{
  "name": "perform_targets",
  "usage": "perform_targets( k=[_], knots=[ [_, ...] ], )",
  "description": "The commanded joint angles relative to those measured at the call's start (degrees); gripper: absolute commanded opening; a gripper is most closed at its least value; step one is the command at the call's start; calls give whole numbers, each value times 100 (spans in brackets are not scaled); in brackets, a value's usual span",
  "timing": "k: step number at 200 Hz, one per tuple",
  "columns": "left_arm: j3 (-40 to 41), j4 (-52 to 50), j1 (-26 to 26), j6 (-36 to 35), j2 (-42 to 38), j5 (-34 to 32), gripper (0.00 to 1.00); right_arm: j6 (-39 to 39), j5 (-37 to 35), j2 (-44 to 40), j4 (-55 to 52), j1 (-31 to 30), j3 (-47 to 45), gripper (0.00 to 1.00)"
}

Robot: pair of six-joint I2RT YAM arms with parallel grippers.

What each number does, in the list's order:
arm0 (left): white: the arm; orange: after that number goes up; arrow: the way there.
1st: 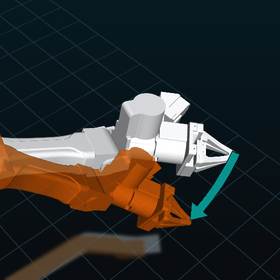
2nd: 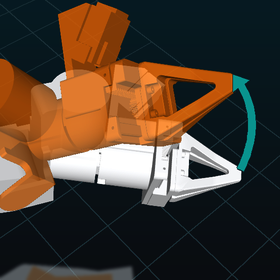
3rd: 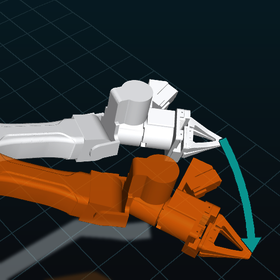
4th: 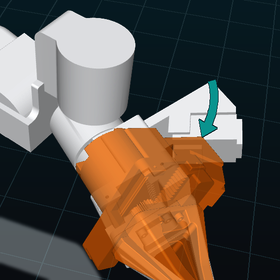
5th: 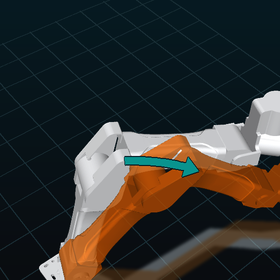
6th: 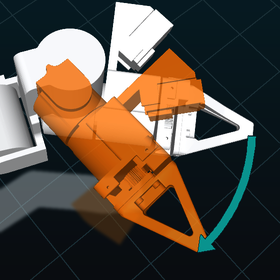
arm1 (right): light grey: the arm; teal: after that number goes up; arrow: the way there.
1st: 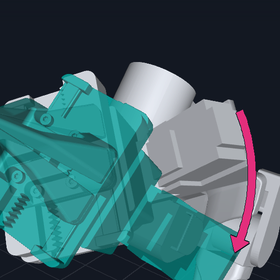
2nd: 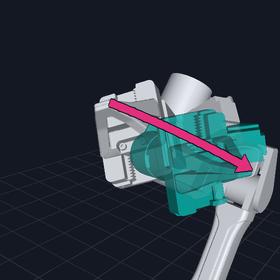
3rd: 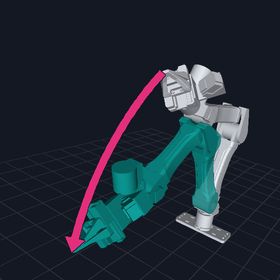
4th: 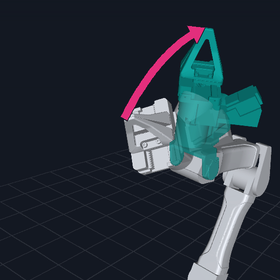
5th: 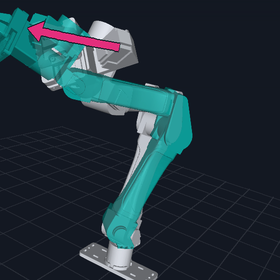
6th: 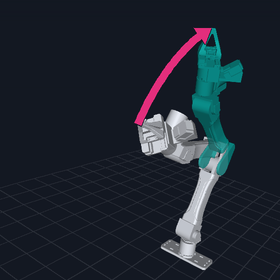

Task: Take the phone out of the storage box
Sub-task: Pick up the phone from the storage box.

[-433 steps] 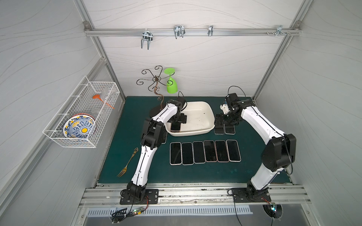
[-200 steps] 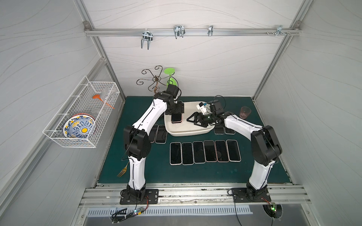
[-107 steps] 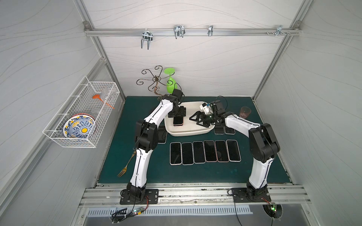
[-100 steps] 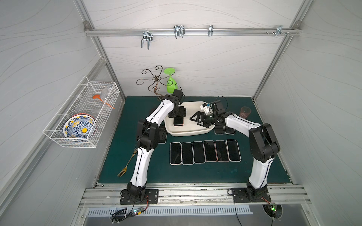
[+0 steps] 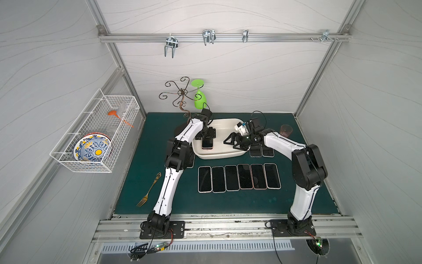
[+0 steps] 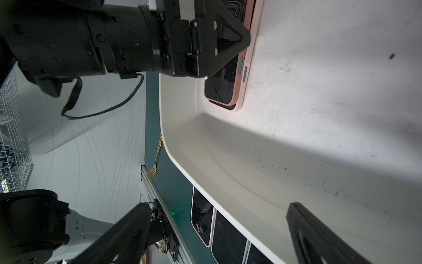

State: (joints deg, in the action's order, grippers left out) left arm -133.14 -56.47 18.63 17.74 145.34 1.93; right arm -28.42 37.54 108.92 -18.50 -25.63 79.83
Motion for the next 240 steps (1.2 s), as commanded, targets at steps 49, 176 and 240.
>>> perform_targets(
  k=[49,176,240],
  knots=[
    [60,67,-79,-120,-115,-131,77,122,120,-196,-70,29,-205,98],
    [771,327,-66,14,-2059,373,46,-541,763,37,1275,-436,-3,98],
    [1367,459,3,265,-2556,926,43,-914,977,900,1806,-588,978,99]
  ],
)
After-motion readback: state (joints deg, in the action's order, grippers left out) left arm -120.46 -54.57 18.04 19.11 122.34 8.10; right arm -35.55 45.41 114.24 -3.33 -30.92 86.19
